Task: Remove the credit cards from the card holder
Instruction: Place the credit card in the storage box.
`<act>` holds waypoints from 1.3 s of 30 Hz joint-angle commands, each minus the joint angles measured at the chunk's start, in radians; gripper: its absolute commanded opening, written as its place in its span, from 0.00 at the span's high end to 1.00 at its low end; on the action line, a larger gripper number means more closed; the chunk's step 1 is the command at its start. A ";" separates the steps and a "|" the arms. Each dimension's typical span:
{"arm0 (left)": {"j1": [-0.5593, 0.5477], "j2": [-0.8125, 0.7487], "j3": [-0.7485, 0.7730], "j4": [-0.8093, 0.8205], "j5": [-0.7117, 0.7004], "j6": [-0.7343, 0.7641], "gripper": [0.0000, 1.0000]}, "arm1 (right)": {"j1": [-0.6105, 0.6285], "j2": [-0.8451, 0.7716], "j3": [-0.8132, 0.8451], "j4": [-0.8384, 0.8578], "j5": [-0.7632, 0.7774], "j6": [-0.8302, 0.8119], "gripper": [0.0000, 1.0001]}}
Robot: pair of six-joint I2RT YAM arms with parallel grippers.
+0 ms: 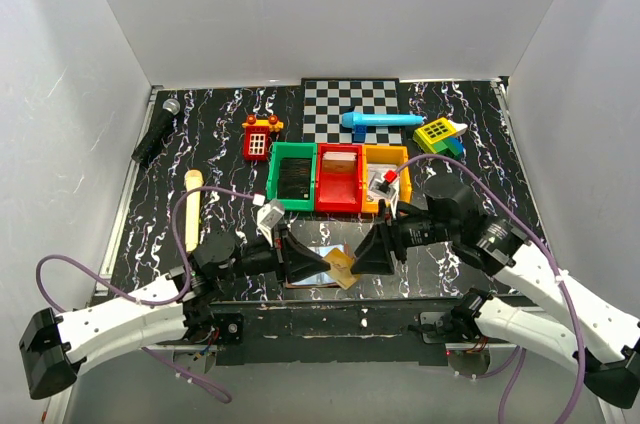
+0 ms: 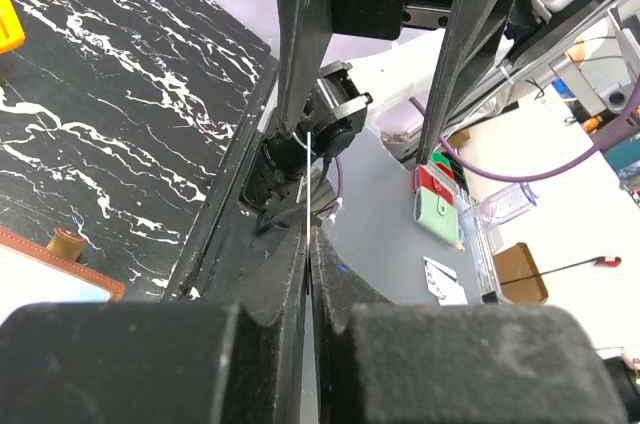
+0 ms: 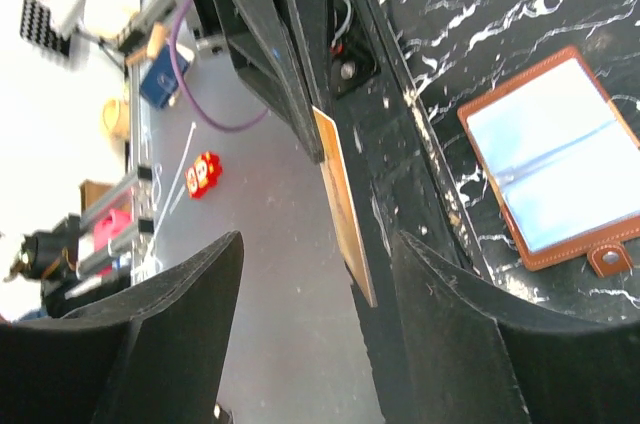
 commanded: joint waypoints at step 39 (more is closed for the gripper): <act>0.004 -0.091 -0.054 0.081 -0.124 -0.122 1.00 | 0.002 -0.027 -0.079 0.322 0.046 0.200 0.94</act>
